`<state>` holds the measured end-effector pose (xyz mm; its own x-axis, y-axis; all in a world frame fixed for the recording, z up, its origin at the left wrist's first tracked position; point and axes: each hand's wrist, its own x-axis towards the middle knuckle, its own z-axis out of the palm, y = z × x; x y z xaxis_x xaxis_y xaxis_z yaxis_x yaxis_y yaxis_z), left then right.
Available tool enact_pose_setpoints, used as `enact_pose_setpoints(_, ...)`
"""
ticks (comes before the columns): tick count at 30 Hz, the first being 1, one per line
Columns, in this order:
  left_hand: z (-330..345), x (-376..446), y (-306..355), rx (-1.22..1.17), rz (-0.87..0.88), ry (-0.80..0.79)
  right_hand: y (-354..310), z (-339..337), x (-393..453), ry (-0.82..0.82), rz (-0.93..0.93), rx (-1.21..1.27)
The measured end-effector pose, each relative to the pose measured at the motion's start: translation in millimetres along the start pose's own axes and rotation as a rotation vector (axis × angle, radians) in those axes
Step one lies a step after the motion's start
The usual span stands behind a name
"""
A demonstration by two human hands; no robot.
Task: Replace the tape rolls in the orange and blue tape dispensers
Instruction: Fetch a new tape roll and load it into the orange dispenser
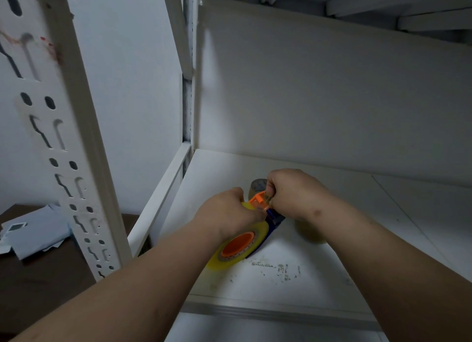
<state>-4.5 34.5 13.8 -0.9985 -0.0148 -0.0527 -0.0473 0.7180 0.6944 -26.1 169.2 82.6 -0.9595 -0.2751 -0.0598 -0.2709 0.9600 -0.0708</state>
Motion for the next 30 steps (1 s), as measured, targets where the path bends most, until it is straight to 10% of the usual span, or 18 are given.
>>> enact_pose_setpoints(21, 6.1, -0.9, -1.1, 0.112, -0.086, 0.031, -2.7, -19.2, -7.0, -0.207, 0.04, 0.157)
enact_pose_setpoints(30, 6.4, -9.6, -3.1, 0.123, -0.01, 0.028, -5.7, -0.6, -2.2, -0.051, 0.083, 0.079)
